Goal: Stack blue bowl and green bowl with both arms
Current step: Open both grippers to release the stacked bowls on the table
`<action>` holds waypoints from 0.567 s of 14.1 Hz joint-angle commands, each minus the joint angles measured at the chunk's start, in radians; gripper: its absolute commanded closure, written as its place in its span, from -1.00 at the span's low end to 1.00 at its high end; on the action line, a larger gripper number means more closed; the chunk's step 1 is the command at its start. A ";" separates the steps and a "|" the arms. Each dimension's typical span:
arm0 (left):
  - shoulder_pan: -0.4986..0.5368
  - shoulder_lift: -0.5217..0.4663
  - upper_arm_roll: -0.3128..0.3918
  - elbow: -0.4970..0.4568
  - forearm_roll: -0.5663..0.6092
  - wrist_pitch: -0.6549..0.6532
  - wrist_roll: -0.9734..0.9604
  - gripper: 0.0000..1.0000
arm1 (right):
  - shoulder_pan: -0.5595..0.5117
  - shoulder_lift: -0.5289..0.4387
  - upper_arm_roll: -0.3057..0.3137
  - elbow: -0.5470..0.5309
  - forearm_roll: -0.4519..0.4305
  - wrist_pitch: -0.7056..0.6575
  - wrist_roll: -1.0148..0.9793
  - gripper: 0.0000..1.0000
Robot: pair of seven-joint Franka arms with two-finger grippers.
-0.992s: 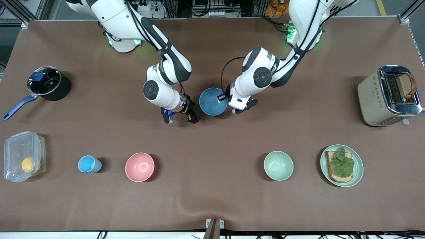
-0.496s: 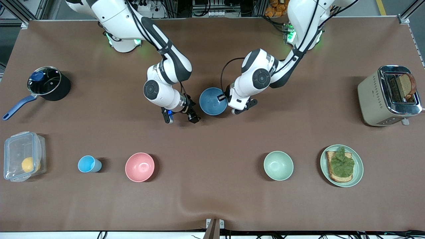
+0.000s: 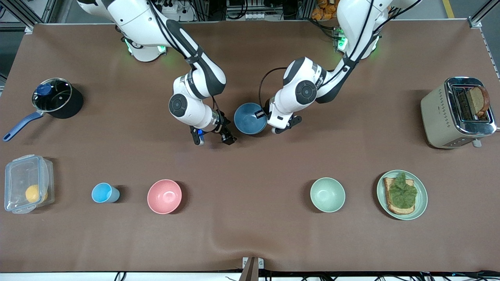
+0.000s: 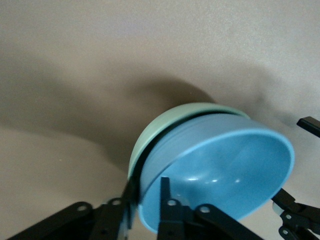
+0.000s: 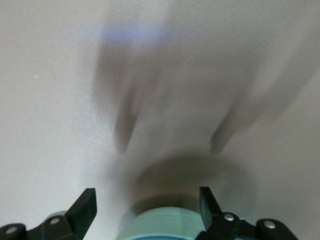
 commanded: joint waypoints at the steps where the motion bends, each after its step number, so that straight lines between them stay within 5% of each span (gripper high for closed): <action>1: 0.003 -0.016 0.001 0.000 -0.020 -0.001 -0.025 -1.00 | 0.007 -0.010 -0.001 0.001 0.025 -0.006 -0.012 -0.83; 5: 0.020 -0.071 0.009 0.021 -0.016 -0.103 -0.027 -1.00 | 0.003 -0.018 -0.004 0.001 0.015 -0.014 -0.064 -0.99; 8: 0.092 -0.103 0.011 0.089 0.024 -0.250 -0.025 -1.00 | -0.028 -0.049 -0.049 0.001 0.009 -0.162 -0.268 -1.00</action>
